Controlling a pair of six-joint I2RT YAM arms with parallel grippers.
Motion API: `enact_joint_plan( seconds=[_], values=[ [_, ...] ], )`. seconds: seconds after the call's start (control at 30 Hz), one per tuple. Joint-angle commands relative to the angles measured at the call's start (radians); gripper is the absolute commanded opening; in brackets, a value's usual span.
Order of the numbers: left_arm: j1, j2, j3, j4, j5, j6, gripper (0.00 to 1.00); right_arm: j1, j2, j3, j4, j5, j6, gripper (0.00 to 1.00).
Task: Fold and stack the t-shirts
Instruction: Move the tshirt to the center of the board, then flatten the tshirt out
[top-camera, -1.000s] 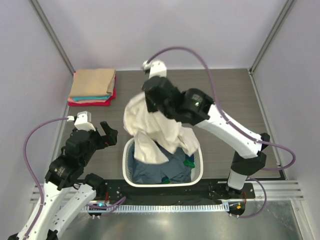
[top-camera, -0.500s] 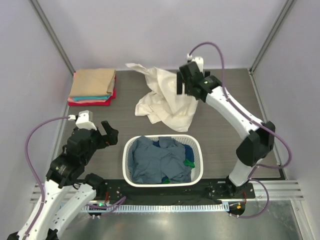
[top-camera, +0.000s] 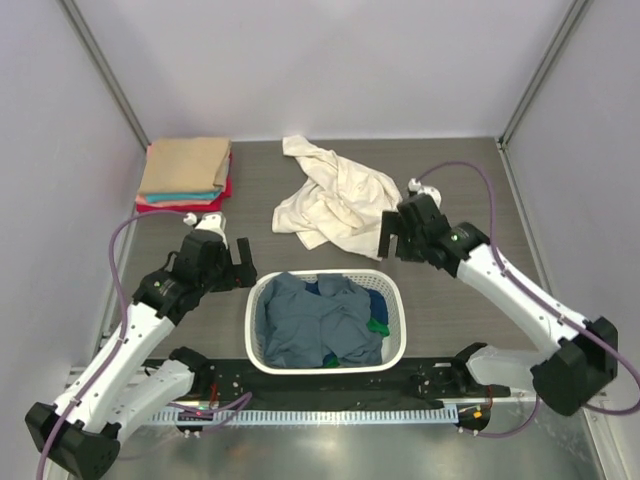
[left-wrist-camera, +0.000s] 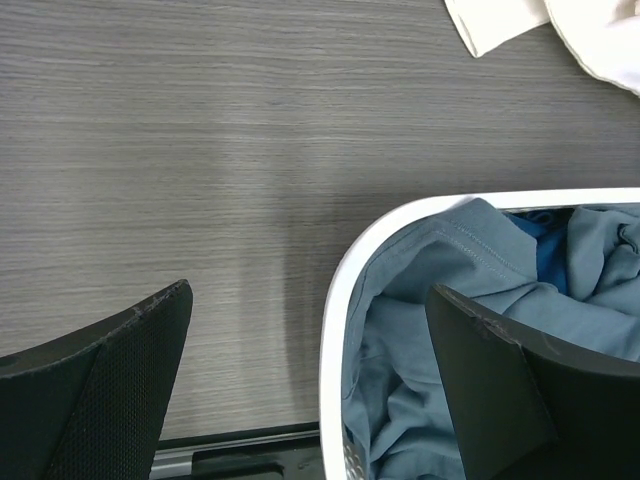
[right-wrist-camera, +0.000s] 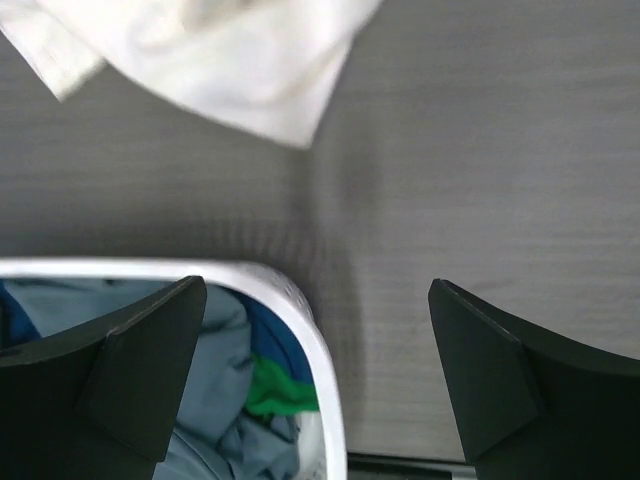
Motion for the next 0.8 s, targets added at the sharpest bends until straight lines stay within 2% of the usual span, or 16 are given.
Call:
enact_joint_plan(
  seconds=[0.0, 0.13, 0.2, 0.23, 0.27, 0.37, 0.4, 0.6, 0.7, 0.73, 0.77],
  values=[
    [-0.001, -0.007, 0.018, 0.006, 0.008, -0.004, 1.0, 0.019, -0.053, -0.17, 0.012, -0.141, 0.099, 1.0],
    [-0.001, -0.004, 0.027, -0.005, -0.024, -0.007, 1.0, 0.083, -0.124, -0.342, 0.076, -0.226, 0.177, 0.93],
    [0.0, -0.023, 0.027, -0.009, -0.033, -0.009, 1.0, 0.134, -0.127, -0.362, 0.09, -0.214, 0.223, 0.85],
    [0.0, -0.033, 0.027, -0.011, -0.044, -0.01, 1.0, 0.189, -0.122, -0.373, 0.095, -0.204, 0.239, 0.77],
    [0.0, -0.046, 0.026, -0.012, -0.053, -0.012, 1.0, 0.214, -0.119, -0.376, 0.104, -0.191, 0.269, 0.53],
    [0.0, -0.095, 0.024, -0.015, -0.087, -0.016, 1.0, 0.291, -0.079, -0.385, 0.237, -0.213, 0.335, 0.09],
    [0.0, -0.106, 0.029, -0.02, -0.095, -0.019, 1.0, 0.303, -0.059, -0.377, 0.265, -0.224, 0.351, 0.02],
    [0.0, -0.14, 0.136, -0.147, -0.111, -0.073, 1.0, 0.406, 0.163, -0.168, 0.414, -0.116, 0.461, 0.01],
    [0.0, -0.177, 0.17, -0.186, -0.122, -0.076, 1.0, 0.462, 0.364, 0.013, 0.483, -0.12, 0.499, 0.01],
    [-0.001, -0.186, 0.183, -0.195, -0.125, -0.076, 1.0, 0.478, 0.484, 0.125, 0.5, -0.131, 0.513, 0.01],
    [0.0, -0.204, 0.194, -0.216, -0.13, -0.075, 1.0, 0.492, 0.537, 0.19, 0.512, -0.144, 0.526, 0.01]
  ],
)
